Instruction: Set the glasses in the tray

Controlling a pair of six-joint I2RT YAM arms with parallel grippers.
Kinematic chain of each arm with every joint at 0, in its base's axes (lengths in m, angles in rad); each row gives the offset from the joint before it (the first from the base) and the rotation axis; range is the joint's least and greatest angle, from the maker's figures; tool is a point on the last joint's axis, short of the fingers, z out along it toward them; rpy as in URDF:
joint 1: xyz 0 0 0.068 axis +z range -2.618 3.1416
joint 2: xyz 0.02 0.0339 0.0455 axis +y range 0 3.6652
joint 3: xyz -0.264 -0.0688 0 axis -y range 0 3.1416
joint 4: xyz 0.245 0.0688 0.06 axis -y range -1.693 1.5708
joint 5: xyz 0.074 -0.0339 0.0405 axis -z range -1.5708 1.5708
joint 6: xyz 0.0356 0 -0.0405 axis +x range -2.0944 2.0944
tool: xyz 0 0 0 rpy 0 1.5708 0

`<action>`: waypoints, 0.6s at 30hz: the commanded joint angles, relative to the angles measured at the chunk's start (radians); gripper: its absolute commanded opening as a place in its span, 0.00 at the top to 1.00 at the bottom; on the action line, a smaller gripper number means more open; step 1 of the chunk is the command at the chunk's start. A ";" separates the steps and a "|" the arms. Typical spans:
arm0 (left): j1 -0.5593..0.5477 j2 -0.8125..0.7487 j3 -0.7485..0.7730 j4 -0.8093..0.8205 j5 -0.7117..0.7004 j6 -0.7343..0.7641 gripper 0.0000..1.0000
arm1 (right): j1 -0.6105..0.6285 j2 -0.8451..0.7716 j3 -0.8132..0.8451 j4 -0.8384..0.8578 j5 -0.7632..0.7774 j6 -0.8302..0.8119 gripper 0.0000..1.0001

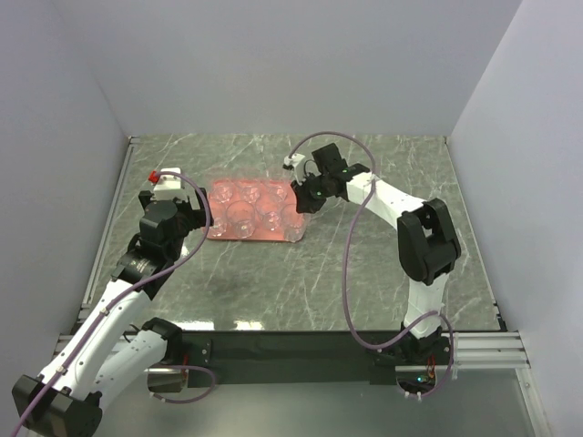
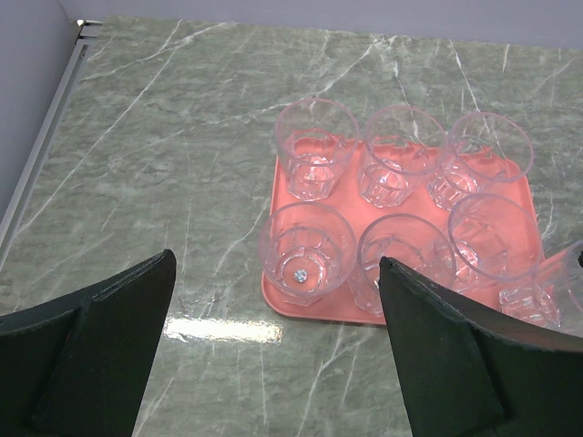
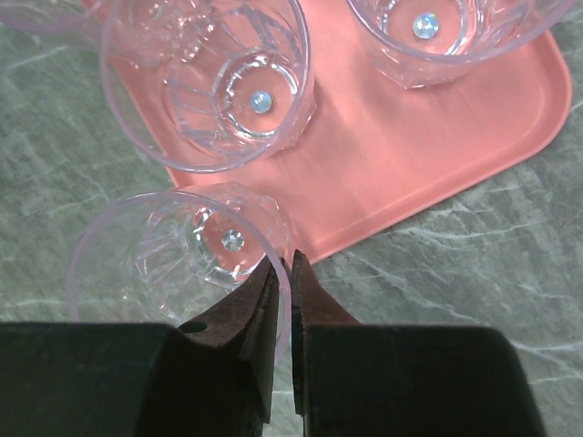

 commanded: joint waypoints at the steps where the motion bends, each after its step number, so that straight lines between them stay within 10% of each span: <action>1: 0.004 0.002 0.006 0.039 0.011 0.006 0.01 | 0.020 -0.001 0.038 0.043 0.026 0.019 1.00; 18: 0.004 0.003 0.003 0.038 0.010 0.006 0.01 | 0.034 0.015 0.031 0.102 0.131 0.056 0.96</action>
